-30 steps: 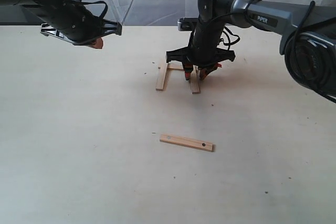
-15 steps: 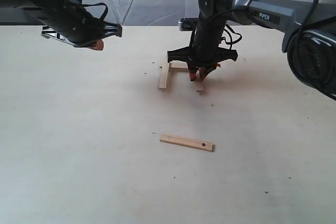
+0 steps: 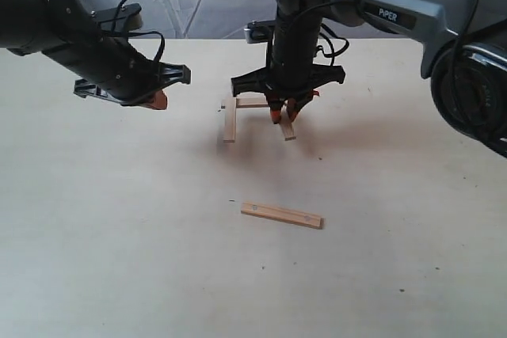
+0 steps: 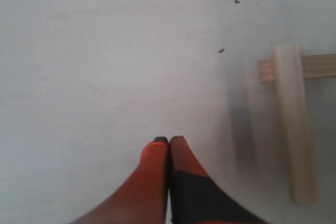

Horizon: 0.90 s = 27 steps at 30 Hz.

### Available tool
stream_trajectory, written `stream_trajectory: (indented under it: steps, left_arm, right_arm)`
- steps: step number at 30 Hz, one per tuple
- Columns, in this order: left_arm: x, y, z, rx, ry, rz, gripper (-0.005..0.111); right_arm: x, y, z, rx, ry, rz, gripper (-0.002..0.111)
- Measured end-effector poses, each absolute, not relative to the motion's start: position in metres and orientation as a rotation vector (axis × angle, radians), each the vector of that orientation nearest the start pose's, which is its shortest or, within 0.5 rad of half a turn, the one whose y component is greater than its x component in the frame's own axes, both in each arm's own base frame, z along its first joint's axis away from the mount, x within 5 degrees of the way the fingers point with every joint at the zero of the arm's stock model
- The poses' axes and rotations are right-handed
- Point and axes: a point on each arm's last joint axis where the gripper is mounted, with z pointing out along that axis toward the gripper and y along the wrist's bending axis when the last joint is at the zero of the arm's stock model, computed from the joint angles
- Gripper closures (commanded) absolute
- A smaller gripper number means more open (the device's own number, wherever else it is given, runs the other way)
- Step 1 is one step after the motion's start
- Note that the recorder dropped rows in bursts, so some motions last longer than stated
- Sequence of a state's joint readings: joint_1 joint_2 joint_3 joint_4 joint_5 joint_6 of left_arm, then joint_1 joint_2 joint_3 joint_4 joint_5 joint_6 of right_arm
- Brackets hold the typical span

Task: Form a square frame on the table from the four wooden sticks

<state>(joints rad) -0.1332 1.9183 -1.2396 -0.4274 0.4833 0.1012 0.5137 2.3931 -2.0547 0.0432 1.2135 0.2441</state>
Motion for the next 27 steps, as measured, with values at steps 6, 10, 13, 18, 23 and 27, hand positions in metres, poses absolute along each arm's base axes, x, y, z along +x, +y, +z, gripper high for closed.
stream_trajectory:
  steps: [6,10,13,18,23,27]
  left_arm:
    - [0.386,-0.093,0.172,-0.066,2.605,-0.485,0.106]
    - [0.379,-0.107,0.167,-0.042,2.618,-0.507,0.106]
    - [0.373,-0.114,0.163,-0.050,2.635,-0.534,0.106]
    - [0.362,-0.121,0.155,-0.081,2.691,-0.585,0.106]
    - [0.351,-0.121,0.144,-0.084,2.751,-0.600,0.106]
    - [0.347,-0.125,0.144,-0.028,2.752,-0.668,0.106]
  right_arm:
    - [0.414,0.245,0.152,-0.422,3.050,0.040,0.108]
    - [0.396,0.239,0.150,-0.406,3.103,0.008,0.108]
    - [0.383,0.234,0.154,-0.374,3.094,0.018,0.108]
    - [0.361,0.222,0.151,-0.316,3.059,0.075,0.108]
    - [0.340,0.216,0.151,-0.242,3.030,0.189,0.108]
    - [0.329,0.215,0.142,-0.195,3.047,0.241,0.108]
